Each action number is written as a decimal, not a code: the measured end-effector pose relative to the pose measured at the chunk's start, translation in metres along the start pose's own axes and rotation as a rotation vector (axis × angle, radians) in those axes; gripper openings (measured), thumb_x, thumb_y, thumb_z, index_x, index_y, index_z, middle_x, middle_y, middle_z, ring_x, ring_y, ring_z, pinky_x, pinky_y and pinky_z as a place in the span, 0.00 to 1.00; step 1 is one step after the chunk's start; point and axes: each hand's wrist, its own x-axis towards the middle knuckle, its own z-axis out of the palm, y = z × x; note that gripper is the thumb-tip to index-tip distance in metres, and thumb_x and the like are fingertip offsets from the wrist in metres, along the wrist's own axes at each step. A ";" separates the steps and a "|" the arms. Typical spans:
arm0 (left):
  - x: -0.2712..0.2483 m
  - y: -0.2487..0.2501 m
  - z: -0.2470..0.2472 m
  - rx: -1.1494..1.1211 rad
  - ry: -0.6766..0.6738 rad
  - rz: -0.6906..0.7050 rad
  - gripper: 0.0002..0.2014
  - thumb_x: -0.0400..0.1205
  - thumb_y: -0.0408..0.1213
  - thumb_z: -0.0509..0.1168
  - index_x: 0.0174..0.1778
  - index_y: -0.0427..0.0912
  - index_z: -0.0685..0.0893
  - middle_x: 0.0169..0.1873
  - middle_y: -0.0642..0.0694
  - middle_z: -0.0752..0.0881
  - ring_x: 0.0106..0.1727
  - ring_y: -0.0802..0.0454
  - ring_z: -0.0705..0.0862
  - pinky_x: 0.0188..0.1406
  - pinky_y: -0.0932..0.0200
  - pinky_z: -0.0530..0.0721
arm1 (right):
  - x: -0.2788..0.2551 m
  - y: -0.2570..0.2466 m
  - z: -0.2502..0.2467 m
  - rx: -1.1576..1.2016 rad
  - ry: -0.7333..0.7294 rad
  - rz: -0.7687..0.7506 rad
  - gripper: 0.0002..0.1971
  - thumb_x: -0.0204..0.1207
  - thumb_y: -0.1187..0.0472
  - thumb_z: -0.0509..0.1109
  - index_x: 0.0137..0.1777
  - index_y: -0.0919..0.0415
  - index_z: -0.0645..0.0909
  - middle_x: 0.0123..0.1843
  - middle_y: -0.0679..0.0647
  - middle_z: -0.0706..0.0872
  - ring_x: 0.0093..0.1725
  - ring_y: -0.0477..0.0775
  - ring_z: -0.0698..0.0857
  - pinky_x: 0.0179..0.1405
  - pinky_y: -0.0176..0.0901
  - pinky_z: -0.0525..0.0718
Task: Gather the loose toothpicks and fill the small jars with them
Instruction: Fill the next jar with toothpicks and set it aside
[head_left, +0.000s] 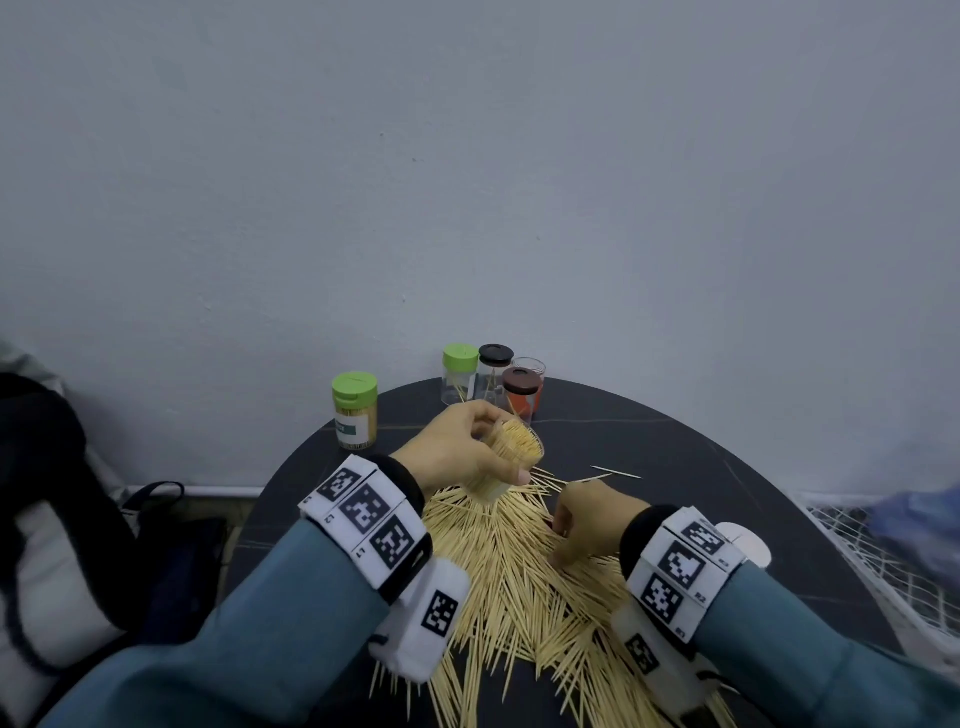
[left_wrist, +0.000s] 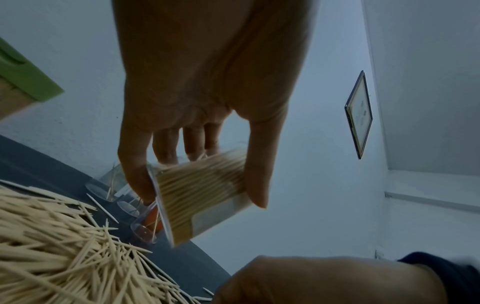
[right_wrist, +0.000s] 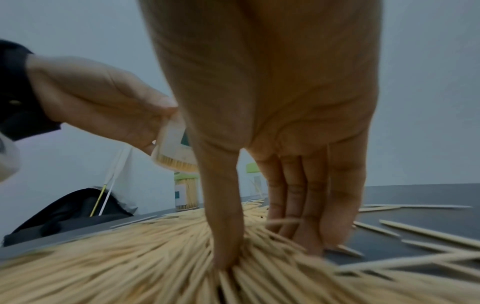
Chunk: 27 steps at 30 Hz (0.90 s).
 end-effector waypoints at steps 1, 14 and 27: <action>0.000 0.000 -0.001 -0.001 0.001 0.000 0.28 0.69 0.28 0.77 0.64 0.43 0.77 0.44 0.59 0.78 0.44 0.67 0.76 0.36 0.70 0.73 | 0.000 -0.001 0.000 -0.005 0.012 0.000 0.20 0.71 0.54 0.76 0.60 0.59 0.79 0.61 0.55 0.82 0.58 0.53 0.82 0.57 0.43 0.82; -0.002 0.001 -0.003 0.005 0.001 -0.010 0.29 0.69 0.28 0.77 0.66 0.43 0.76 0.45 0.59 0.78 0.43 0.67 0.76 0.35 0.70 0.74 | 0.004 0.011 -0.011 0.087 0.111 0.016 0.14 0.74 0.58 0.74 0.58 0.62 0.82 0.57 0.56 0.84 0.46 0.49 0.81 0.34 0.31 0.78; -0.002 0.002 0.000 0.032 -0.009 -0.023 0.30 0.69 0.29 0.78 0.66 0.43 0.76 0.54 0.50 0.81 0.54 0.53 0.80 0.45 0.62 0.79 | -0.001 0.017 -0.014 0.172 -0.123 -0.004 0.16 0.85 0.65 0.51 0.55 0.66 0.81 0.31 0.50 0.74 0.28 0.44 0.71 0.27 0.30 0.71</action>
